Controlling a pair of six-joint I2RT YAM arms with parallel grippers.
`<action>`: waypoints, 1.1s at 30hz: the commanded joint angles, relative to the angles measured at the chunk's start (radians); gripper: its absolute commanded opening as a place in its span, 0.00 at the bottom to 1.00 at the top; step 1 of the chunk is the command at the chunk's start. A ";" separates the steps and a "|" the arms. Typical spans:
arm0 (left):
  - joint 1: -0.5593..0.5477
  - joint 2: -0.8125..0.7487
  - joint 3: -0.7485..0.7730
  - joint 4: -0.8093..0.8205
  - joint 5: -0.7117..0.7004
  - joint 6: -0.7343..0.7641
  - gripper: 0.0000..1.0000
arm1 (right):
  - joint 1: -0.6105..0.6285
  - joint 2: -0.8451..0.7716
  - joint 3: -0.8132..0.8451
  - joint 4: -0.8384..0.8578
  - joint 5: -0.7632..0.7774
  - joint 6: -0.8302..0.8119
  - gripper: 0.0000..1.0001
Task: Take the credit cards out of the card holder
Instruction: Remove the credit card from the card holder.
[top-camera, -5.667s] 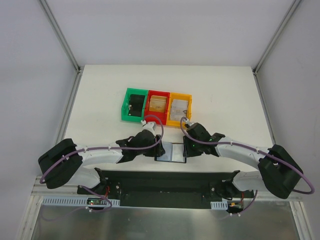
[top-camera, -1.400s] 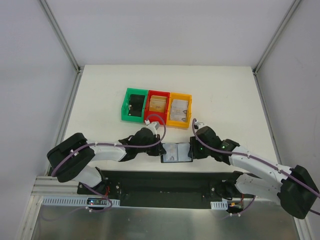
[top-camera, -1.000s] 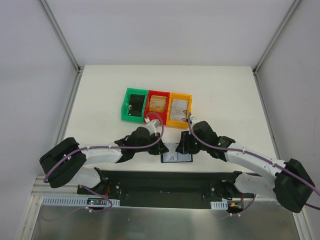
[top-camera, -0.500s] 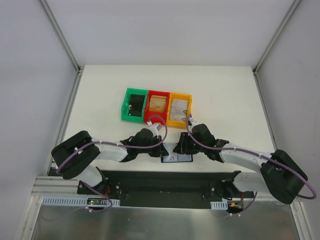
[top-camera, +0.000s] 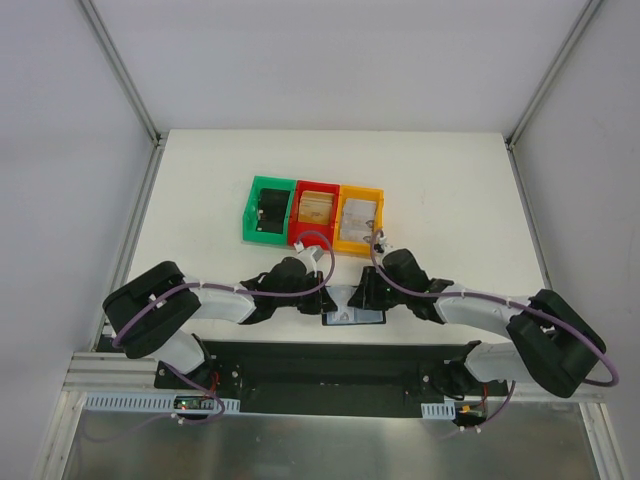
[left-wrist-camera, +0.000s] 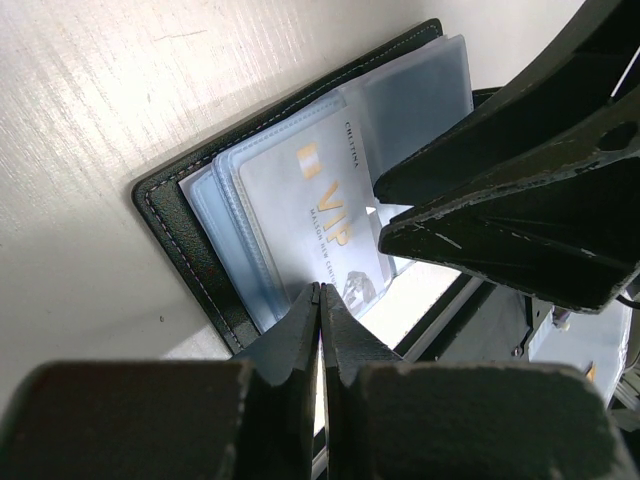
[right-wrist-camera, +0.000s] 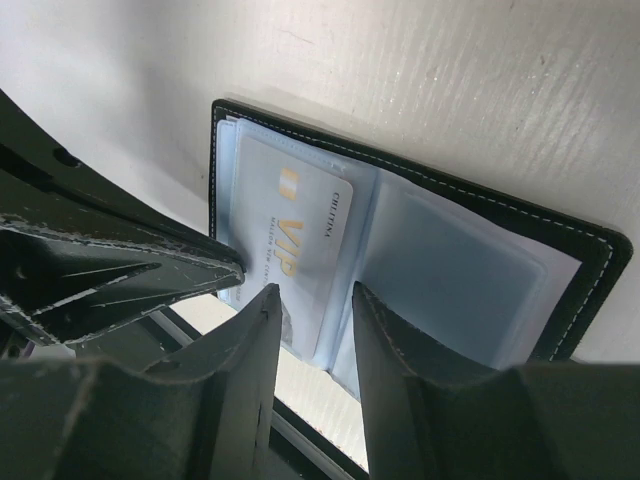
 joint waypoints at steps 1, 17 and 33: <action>0.009 0.009 0.012 -0.053 -0.040 0.003 0.00 | -0.006 0.010 -0.019 0.052 -0.022 0.008 0.37; 0.009 -0.092 -0.020 -0.004 -0.032 0.015 0.05 | -0.023 0.022 -0.049 0.121 -0.062 0.021 0.31; 0.009 -0.060 -0.006 -0.093 -0.110 0.025 0.00 | -0.066 0.013 -0.130 0.313 -0.125 0.143 0.36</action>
